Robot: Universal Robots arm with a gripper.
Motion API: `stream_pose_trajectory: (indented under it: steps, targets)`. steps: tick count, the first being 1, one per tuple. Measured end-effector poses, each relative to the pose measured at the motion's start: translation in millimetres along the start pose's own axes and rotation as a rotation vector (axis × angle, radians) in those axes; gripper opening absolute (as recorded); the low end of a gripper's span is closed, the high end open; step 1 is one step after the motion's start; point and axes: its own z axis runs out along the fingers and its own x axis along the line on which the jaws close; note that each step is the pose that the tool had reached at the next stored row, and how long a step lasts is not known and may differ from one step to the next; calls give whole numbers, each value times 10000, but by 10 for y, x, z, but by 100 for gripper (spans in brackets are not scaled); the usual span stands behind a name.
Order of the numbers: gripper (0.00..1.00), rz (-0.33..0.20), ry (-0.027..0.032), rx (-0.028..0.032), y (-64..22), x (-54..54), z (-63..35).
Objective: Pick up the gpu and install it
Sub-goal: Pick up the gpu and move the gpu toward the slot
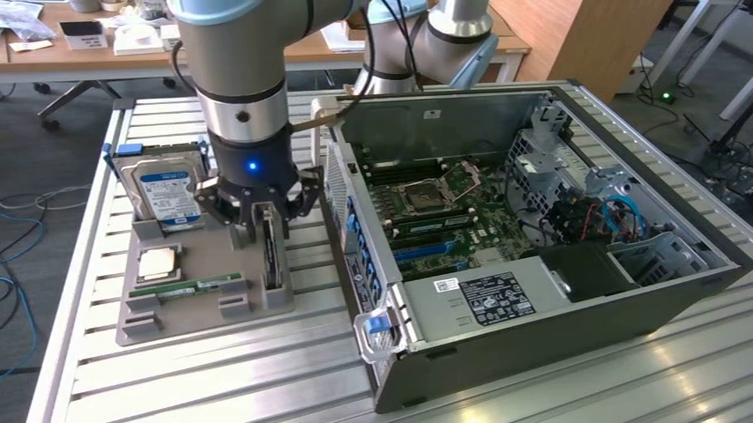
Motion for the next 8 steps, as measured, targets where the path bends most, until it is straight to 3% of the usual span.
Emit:
stream_pose_trajectory:
  steps: [8]
  targets:
    - [47,32,-1,1,45,1,89]
